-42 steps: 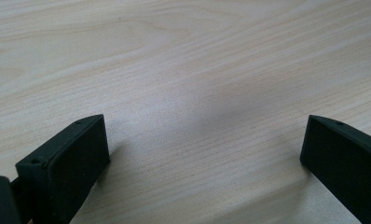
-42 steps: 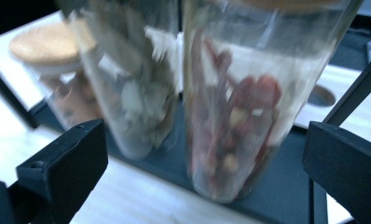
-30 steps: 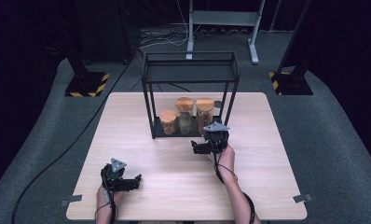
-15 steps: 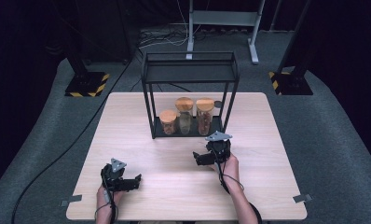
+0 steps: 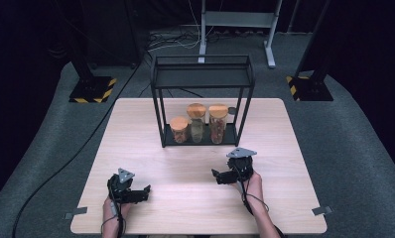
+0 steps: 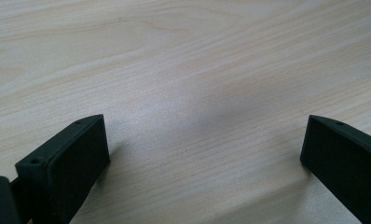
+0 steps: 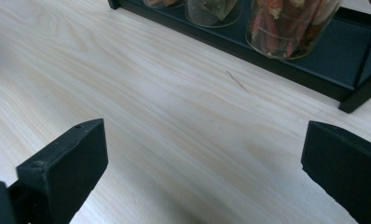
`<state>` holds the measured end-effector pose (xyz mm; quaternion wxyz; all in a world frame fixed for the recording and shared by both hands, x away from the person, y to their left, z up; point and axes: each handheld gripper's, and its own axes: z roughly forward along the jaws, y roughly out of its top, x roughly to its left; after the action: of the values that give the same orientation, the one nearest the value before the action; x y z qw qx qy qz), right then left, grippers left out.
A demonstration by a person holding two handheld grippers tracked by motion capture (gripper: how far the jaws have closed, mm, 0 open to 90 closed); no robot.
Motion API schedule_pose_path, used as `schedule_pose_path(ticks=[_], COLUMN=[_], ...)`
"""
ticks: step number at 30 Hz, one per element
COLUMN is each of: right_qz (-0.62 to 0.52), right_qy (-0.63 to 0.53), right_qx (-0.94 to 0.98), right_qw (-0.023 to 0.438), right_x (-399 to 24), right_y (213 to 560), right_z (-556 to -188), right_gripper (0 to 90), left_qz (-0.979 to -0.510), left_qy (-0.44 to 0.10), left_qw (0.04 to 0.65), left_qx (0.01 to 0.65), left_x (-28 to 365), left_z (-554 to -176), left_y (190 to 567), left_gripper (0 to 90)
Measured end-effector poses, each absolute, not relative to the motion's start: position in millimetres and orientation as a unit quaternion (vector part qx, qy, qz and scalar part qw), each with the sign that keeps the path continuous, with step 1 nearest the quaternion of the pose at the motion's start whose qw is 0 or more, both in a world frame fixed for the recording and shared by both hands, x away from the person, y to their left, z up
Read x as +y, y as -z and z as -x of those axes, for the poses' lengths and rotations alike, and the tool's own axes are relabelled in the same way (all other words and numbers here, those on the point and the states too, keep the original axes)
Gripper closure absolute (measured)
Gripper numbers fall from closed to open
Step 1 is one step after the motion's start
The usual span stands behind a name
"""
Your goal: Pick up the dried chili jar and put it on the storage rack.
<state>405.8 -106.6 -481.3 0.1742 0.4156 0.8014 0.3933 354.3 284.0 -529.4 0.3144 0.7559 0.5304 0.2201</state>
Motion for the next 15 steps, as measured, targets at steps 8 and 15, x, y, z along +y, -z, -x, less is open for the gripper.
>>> schedule_pose_path(ticks=[8, 15], right_qz=[-0.414, -0.424], right_qy=[-0.396, -0.405], right_qx=[0.800, 0.791], right_qw=[0.178, 0.176], right_x=[-121.3, -133.9], right_y=[481.5, 487.6], right_z=[-390.8, -377.2], right_gripper=[0.0, 0.0], left_qz=[-0.756, -0.756], left_qy=[-0.220, -0.221], left_qw=[0.314, 0.314], left_qx=[0.530, 0.530], left_x=[284.0, 283.9], left_z=[-354.2, -354.1], left_y=[529.4, 529.4], left_gripper=[0.2, 0.2])
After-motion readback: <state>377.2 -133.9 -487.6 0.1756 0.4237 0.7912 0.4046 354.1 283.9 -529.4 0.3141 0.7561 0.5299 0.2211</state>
